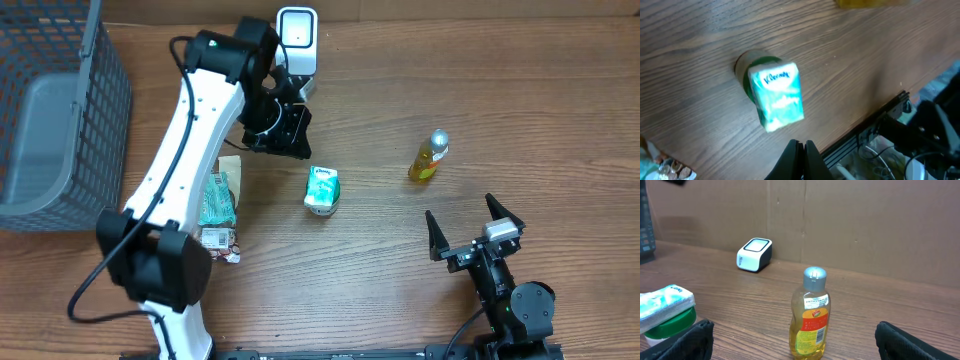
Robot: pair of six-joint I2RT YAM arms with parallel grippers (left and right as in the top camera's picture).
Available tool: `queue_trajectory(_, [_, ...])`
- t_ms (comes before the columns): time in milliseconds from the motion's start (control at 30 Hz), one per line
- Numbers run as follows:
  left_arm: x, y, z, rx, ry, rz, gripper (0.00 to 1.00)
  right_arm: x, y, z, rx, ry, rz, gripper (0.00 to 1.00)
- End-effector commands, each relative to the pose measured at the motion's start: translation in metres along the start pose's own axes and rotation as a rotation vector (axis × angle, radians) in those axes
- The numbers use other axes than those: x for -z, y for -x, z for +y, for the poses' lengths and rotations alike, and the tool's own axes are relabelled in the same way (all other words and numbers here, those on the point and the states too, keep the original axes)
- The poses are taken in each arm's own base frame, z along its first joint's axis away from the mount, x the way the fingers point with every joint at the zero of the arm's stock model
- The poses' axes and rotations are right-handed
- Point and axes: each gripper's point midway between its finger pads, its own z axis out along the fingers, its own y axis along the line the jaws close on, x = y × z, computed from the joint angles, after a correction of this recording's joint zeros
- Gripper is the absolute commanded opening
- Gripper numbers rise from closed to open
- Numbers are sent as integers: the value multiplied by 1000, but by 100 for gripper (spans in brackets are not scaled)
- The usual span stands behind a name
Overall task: Scan the item barcode
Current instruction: 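Move the left gripper over the Kleenex tissue pack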
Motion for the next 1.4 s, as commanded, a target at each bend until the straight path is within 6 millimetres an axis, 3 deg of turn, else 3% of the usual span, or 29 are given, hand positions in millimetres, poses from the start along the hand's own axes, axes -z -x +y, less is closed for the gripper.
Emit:
queue_trajectory(0, [32, -16, -19, -45, 15, -75, 5, 0, -2, -2, -2, -9, -2, 100])
queue_trajectory(167, [43, -32, -23, -57, 54, -70, 4, 0, -2, -2, -2, -9, -2, 100])
queue_trajectory(367, [41, -39, -25, -55, 55, -47, 5, 0, -2, -2, -2, -9, -2, 100])
queue_trajectory(800, [39, -25, -6, 65, 186, -111, 5, 0, -2, -2, -2, -9, -2, 100])
queue_trajectory(900, [33, -25, -12, 48, 185, -99, 9, 0, -2, -2, -2, -9, -2, 100])
queue_trajectory(1000, [25, -27, -16, 45, 184, -76, 29, 0, -2, -2, -2, -9, -2, 100])
queue_trajectory(1200, [1, -31, -17, 64, 187, -31, 30, 0, -2, -2, -2, -9, -2, 100])
queue_trajectory(1367, [-23, -35, -5, 132, 195, 2, 30, 0, -2, -2, -2, -9, -2, 100])
